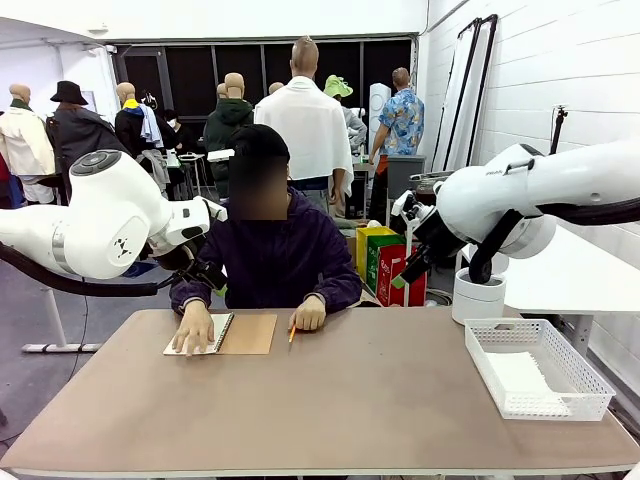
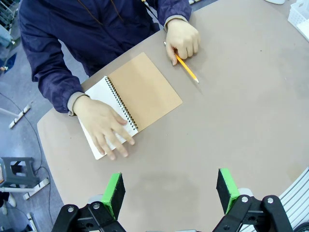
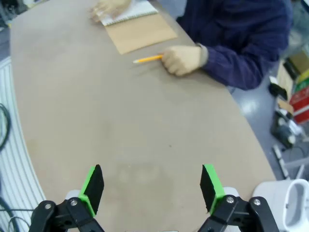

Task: Sort the paper based on its condition.
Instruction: If a person hands you a paper, place it in the Organizing basket , and if it's crumpled, put it in the Trash can.

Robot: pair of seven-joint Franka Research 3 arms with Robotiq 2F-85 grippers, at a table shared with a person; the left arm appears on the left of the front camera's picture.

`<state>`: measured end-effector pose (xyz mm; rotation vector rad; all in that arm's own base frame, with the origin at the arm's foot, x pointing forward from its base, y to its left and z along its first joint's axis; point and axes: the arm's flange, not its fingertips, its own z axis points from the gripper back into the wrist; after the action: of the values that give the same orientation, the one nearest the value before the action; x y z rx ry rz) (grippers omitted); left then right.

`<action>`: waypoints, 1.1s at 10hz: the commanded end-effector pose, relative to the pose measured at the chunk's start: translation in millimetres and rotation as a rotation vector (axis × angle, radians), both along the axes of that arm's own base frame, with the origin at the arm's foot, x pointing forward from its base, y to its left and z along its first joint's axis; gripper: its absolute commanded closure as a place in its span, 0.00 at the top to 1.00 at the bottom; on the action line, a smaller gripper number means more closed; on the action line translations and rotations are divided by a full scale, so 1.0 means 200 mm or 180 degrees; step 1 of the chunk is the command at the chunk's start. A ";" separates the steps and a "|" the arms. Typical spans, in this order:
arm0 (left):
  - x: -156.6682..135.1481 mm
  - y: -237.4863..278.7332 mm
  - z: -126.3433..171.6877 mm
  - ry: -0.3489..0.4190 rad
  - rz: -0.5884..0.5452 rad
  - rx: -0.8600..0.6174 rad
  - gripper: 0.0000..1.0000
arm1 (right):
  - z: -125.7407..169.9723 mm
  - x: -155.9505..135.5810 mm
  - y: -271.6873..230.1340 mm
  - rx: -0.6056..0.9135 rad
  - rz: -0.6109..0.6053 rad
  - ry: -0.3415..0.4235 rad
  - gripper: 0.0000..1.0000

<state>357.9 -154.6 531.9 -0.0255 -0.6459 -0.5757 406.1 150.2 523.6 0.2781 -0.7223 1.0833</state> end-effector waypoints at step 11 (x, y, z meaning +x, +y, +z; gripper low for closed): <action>0.00 0.00 0.00 -0.0032 -0.0004 0.0009 1.00 | -0.03 -0.01 -0.01 0.0154 0.0160 0.0084 1.00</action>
<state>357.9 -154.6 531.9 -0.0255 -0.6459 -0.5757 403.0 147.4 520.3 0.3304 -0.7179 1.1069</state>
